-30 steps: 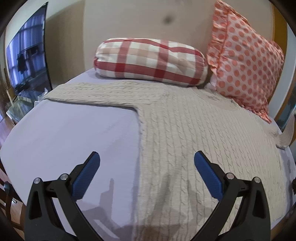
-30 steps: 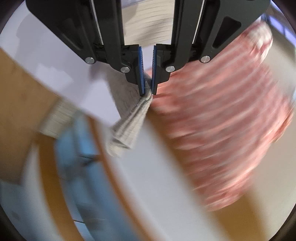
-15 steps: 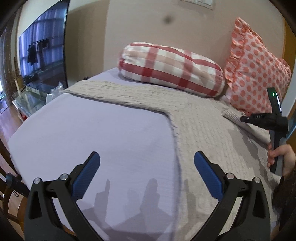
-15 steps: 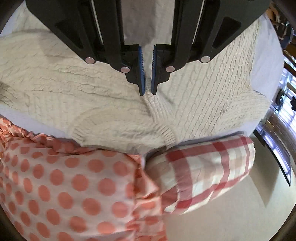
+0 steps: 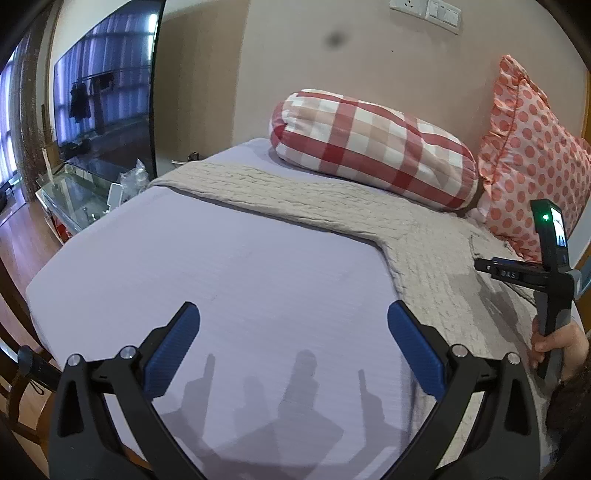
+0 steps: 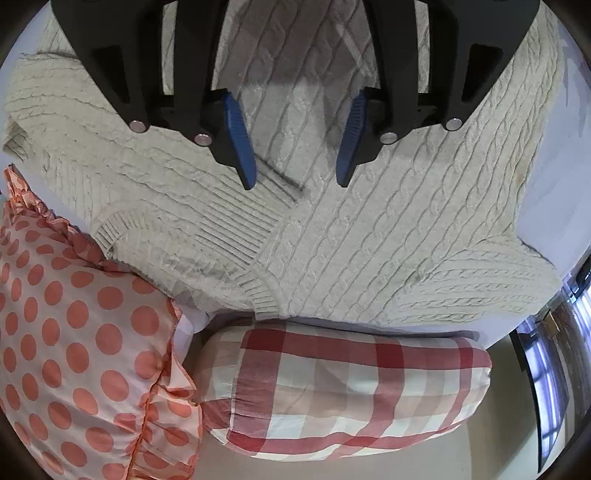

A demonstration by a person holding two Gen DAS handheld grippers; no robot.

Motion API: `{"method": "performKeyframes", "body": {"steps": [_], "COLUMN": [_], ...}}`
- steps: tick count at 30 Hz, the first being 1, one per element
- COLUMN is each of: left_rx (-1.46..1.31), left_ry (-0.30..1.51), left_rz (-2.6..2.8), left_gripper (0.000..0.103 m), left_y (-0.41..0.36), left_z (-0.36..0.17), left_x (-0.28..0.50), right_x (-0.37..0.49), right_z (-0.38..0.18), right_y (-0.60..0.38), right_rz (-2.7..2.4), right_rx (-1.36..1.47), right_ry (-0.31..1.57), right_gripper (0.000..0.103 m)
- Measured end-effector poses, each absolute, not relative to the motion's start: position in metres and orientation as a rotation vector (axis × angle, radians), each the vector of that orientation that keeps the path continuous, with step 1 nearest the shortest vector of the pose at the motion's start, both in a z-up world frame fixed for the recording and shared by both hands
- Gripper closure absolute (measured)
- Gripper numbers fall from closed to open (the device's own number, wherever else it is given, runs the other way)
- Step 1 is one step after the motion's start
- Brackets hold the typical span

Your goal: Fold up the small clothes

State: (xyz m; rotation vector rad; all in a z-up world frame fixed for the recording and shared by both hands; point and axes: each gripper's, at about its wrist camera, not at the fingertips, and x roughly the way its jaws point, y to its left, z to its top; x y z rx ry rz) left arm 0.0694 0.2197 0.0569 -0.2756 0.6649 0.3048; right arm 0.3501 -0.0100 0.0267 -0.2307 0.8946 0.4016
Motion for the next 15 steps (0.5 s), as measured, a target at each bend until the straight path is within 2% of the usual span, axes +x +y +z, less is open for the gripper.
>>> {"method": "performKeyframes", "body": {"steps": [15], "left_rx": [-0.336], "left_ry": [0.652], "left_rz": [0.406], "left_gripper": [0.002], "left_y": [0.27], "left_z": [0.067], "left_x": [0.073], "right_x": [0.367], "right_z": [0.021], "right_y": [-0.026], "right_rz": [0.392], "right_rx": [-0.189], "right_ry": [0.934], "right_gripper": [0.054]}}
